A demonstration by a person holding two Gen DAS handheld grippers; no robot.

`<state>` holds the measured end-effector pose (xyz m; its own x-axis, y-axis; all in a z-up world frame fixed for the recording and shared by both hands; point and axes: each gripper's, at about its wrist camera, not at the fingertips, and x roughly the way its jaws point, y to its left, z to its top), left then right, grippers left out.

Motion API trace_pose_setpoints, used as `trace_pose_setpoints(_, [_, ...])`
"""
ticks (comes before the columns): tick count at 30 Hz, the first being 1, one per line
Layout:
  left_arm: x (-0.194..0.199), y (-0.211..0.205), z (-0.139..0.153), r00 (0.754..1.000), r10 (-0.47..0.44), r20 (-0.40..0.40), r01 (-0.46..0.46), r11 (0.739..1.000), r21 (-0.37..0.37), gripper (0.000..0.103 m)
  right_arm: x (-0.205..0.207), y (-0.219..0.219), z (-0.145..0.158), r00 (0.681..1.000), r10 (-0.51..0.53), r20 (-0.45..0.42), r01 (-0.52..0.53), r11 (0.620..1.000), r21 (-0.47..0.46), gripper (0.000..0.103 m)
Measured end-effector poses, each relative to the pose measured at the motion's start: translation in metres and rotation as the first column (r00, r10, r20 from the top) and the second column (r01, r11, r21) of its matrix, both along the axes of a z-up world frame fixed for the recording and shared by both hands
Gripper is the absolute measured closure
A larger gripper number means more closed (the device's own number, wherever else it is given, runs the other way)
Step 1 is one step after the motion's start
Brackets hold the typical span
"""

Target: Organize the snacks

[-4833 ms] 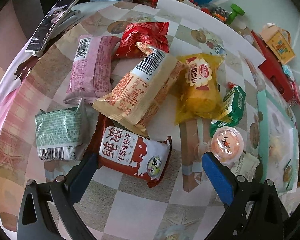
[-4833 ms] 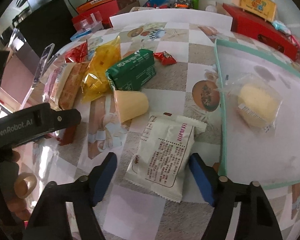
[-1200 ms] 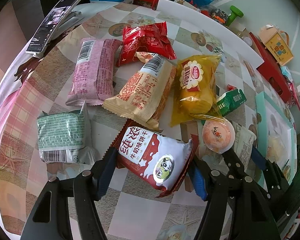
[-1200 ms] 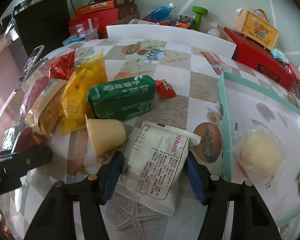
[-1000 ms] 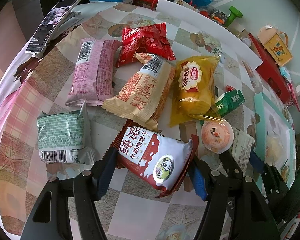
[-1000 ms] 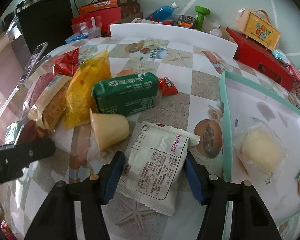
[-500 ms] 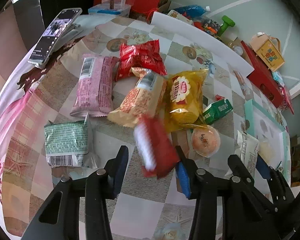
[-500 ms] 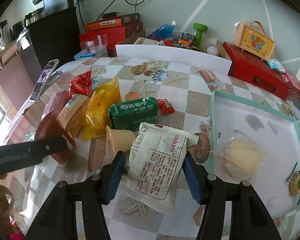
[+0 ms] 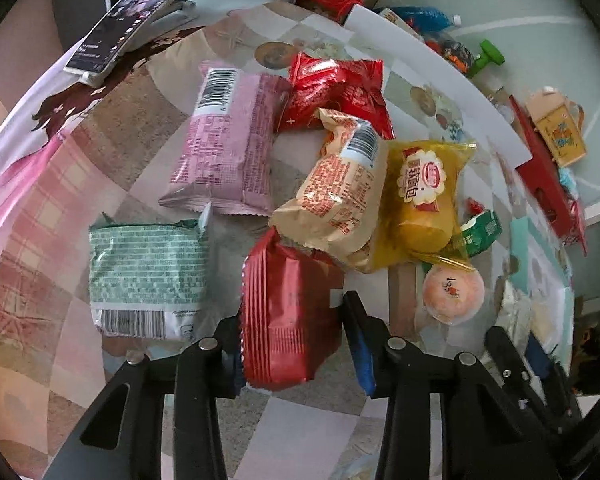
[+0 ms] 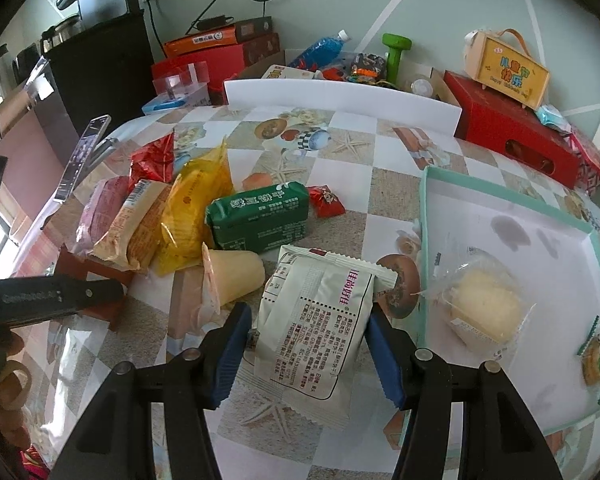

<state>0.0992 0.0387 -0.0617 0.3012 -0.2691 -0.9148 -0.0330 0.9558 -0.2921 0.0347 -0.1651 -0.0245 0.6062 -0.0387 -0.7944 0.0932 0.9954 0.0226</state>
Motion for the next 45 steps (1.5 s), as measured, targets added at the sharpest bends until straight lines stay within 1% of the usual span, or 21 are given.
trace_pose_setpoints(2, [0.001, -0.007, 0.001, 1.0, -0.013, 0.012, 0.012, 0.999, 0.035, 0.06, 0.0, -0.001, 0.001, 1.0, -0.001, 0.0, 0.001, 1.0, 0.005, 0.042])
trace_pose_setpoints(3, [0.001, -0.01, 0.002, 1.0, -0.014, 0.014, 0.014, 0.999, 0.04, 0.061, 0.0, -0.001, 0.001, 1.0, -0.002, 0.0, 0.002, 1.0, 0.007, 0.042])
trace_pose_setpoints(4, [0.001, -0.011, 0.002, 1.0, -0.017, 0.016, 0.016, 0.999, 0.038, 0.065, 0.0, -0.001, 0.001, 1.0, -0.002, 0.001, 0.002, 1.0, 0.008, 0.042])
trace_pose_setpoints(5, [0.001, -0.012, 0.002, 1.0, -0.019, 0.017, 0.018, 0.999, 0.029, 0.073, 0.0, -0.002, 0.001, 1.0, -0.002, 0.001, 0.002, 1.0, 0.01, 0.042])
trace_pose_setpoints(6, [0.001, -0.01, 0.002, 1.0, -0.019, 0.019, 0.019, 1.0, 0.02, 0.077, 0.0, -0.002, 0.002, 1.0, -0.002, 0.002, 0.002, 1.0, 0.013, 0.042])
trace_pose_setpoints(7, [-0.001, -0.011, 0.004, 0.999, -0.019, 0.026, 0.018, 1.0, 0.018, 0.078, -0.001, -0.002, 0.004, 1.0, -0.001, 0.006, 0.001, 1.0, 0.016, 0.042])
trace_pose_setpoints(17, [-0.02, -0.004, 0.037, 0.993, -0.004, 0.121, 0.003, 1.0, 0.007, 0.078, -0.014, -0.005, 0.036, 0.994, -0.008, 0.109, 0.004, 0.999, 0.036, 0.042])
trace_pose_setpoints(26, [-0.025, -0.011, 0.059, 0.983, -0.025, 0.181, 0.023, 1.0, 0.015, 0.078, -0.015, -0.019, 0.043, 0.991, -0.034, 0.128, 0.027, 0.998, 0.055, 0.042])
trace_pose_setpoints(29, [-0.03, -0.017, 0.07, 0.975, -0.042, 0.219, 0.038, 0.999, 0.023, 0.078, -0.016, -0.036, 0.051, 0.985, -0.07, 0.157, 0.066, 0.997, 0.032, 0.042])
trace_pose_setpoints(31, [-0.031, -0.026, 0.075, 0.97, -0.064, 0.236, 0.059, 0.998, 0.028, 0.078, -0.016, -0.052, 0.055, 0.978, -0.116, 0.171, 0.118, 0.993, 0.001, 0.042])
trace_pose_setpoints(35, [-0.028, -0.051, 0.084, 0.962, -0.118, 0.247, 0.112, 0.993, 0.035, 0.078, -0.017, -0.09, 0.057, 0.962, -0.204, 0.181, 0.21, 0.977, -0.018, 0.042])
trace_pose_setpoints(37, [-0.026, -0.067, 0.093, 0.951, -0.152, 0.269, 0.147, 0.988, 0.039, 0.078, -0.019, -0.109, 0.058, 0.951, -0.251, 0.183, 0.258, 0.966, -0.014, 0.042])
trace_pose_setpoints(38, [-0.025, -0.077, 0.098, 0.942, -0.175, 0.286, 0.168, 0.985, 0.049, 0.078, -0.02, -0.121, 0.057, 0.942, -0.283, 0.182, 0.289, 0.957, -0.007, 0.042])
trace_pose_setpoints(41, [-0.023, -0.104, 0.11, 0.919, -0.234, 0.318, 0.223, 0.972, 0.071, 0.078, -0.023, -0.144, 0.056, 0.925, -0.335, 0.178, 0.34, 0.94, 0.005, 0.042])
trace_pose_setpoints(45, [-0.019, -0.149, 0.117, 0.882, -0.332, 0.335, 0.322, 0.943, 0.085, 0.078, -0.028, -0.167, 0.054, 0.905, -0.387, 0.178, 0.394, 0.919, -0.007, 0.042])
